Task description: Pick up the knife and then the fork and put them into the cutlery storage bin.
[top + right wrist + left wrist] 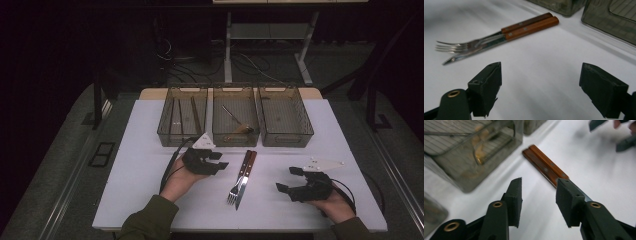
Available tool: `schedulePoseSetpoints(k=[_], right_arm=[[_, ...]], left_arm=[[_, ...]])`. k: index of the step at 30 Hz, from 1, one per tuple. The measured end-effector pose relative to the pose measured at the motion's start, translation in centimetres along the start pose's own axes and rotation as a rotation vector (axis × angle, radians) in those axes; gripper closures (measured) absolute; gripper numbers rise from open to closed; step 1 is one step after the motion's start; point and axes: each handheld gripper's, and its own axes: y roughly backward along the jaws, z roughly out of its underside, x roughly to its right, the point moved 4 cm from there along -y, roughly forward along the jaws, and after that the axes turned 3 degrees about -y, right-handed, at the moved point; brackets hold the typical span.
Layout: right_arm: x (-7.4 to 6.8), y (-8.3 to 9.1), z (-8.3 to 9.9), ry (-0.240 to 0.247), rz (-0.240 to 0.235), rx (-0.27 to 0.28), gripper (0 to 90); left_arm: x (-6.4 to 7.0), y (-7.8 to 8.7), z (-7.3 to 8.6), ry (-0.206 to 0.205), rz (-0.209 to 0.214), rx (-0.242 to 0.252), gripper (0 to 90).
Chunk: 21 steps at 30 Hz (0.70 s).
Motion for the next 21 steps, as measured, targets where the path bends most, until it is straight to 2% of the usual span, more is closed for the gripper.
schedulePoseSetpoints(k=[2, 3, 5, 8, 14, 21], right_arm=[[-0.1, -0.1, -0.5, -0.003, -0.018, 0.005, 18.2], [-0.2, -0.3, -0.8, 0.018, -0.026, -0.004, 15.6], [-0.4, -0.9, -1.2, 0.026, -0.045, -0.037, 15.0], [-0.9, -1.9, -1.8, 0.027, -0.048, -0.078, 16.7], [-1.1, -3.0, -3.5, 0.037, -0.075, -0.088, 36.4], [-0.9, -4.9, -5.9, 0.064, -0.076, -0.067, 53.8]], left_arm=[[0.3, 0.5, 0.7, -0.003, 0.001, -0.003, 50.0], [0.4, 0.7, 1.1, -0.002, -0.001, 0.000, 48.5], [0.5, 1.1, 1.9, 0.002, -0.006, -0.004, 44.8], [0.8, 1.9, 2.9, 0.012, -0.004, 0.011, 41.3], [1.0, 3.5, 5.0, 0.010, -0.010, 0.026, 33.3], [0.9, 5.2, 6.9, 0.039, -0.025, 0.053, 19.9]])
